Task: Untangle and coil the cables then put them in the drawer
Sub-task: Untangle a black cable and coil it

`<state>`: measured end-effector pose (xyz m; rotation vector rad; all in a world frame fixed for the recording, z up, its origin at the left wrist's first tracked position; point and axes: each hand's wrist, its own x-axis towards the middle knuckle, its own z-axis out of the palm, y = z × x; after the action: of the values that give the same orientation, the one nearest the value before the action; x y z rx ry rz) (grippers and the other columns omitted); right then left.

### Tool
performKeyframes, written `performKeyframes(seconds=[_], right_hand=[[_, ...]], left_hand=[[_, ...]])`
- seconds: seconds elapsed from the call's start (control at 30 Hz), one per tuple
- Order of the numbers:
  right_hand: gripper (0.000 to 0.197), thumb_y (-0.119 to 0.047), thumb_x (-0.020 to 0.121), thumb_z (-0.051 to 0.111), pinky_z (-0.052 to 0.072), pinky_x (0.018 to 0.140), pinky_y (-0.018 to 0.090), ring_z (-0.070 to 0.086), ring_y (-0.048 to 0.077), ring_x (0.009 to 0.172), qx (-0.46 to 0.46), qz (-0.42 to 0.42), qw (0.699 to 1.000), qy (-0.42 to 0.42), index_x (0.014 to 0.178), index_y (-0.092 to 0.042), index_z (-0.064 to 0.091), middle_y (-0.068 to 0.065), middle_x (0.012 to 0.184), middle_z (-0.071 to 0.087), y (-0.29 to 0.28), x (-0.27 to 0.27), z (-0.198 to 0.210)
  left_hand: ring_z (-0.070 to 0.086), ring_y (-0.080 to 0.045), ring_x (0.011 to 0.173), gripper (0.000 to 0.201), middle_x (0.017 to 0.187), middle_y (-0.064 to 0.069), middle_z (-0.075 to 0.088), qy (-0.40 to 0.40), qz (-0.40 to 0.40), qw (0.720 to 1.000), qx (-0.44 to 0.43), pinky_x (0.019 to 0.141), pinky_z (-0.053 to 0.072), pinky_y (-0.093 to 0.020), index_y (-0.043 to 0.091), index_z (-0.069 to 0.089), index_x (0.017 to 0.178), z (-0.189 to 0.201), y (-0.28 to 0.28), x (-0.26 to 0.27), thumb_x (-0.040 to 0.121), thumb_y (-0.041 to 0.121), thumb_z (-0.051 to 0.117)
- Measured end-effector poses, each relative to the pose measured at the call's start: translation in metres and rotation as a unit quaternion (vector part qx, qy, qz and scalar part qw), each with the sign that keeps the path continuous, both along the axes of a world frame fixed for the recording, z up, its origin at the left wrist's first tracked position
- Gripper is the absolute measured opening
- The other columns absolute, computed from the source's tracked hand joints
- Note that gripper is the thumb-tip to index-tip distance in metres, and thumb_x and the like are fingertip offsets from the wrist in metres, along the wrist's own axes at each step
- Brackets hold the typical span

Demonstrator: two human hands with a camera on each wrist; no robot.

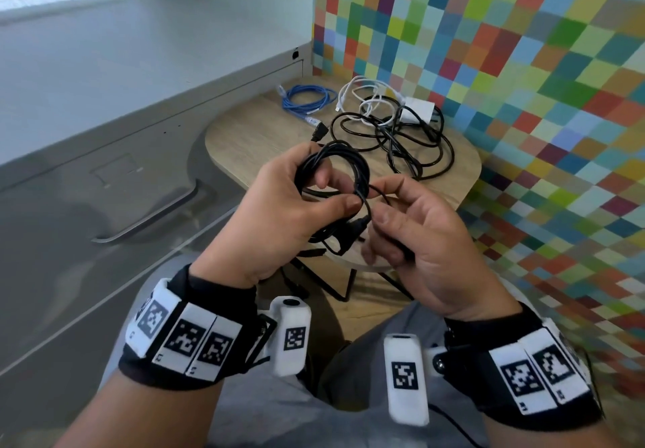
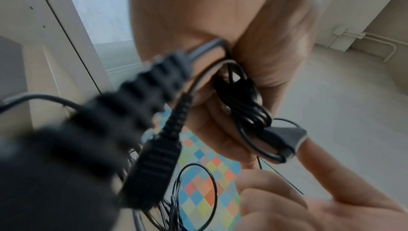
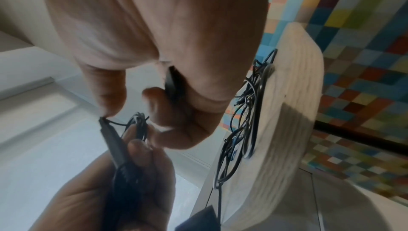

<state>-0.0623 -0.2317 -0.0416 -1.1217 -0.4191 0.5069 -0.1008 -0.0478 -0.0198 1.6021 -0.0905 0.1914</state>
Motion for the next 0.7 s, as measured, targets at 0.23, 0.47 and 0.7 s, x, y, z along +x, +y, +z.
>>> performKeyframes(seconds=[0.23,0.47,0.7], right_hand=[[0.053,-0.021,0.069,0.092,0.041,0.049,0.026,0.047,0.005,0.048,0.036,0.030,0.999,0.015,0.112,-0.017,0.061,-0.004,0.069,0.052,-0.003,0.002,-0.005],[0.023,-0.008,0.085,0.068,0.044,0.051,0.021,0.047,0.008,0.051,-0.066,-0.158,0.980,-0.098,0.102,-0.020,0.059,0.001,0.068,0.049,0.006,-0.004,-0.002],[0.023,-0.039,0.079,0.082,0.043,0.052,0.021,0.047,0.009,0.055,-0.124,-0.188,0.964,-0.142,0.094,-0.034,0.066,0.011,0.074,0.053,-0.002,0.001,-0.001]], left_hand=[[0.070,-0.029,0.073,0.038,0.087,-0.009,0.073,0.008,-0.001,1.000,-0.025,0.070,0.061,-0.055,0.013,0.044,0.081,0.001,-0.004,0.000,0.083,-0.005,0.077],[0.074,-0.022,0.090,0.027,0.087,-0.003,0.073,-0.016,0.007,0.999,0.033,0.080,0.063,-0.039,0.010,0.048,0.082,0.002,-0.008,0.000,0.092,-0.010,0.064],[0.076,-0.031,0.085,0.045,0.098,-0.012,0.074,-0.016,-0.012,1.000,0.020,0.077,0.062,-0.047,0.022,0.048,0.080,-0.001,-0.006,-0.001,0.074,0.008,0.091]])
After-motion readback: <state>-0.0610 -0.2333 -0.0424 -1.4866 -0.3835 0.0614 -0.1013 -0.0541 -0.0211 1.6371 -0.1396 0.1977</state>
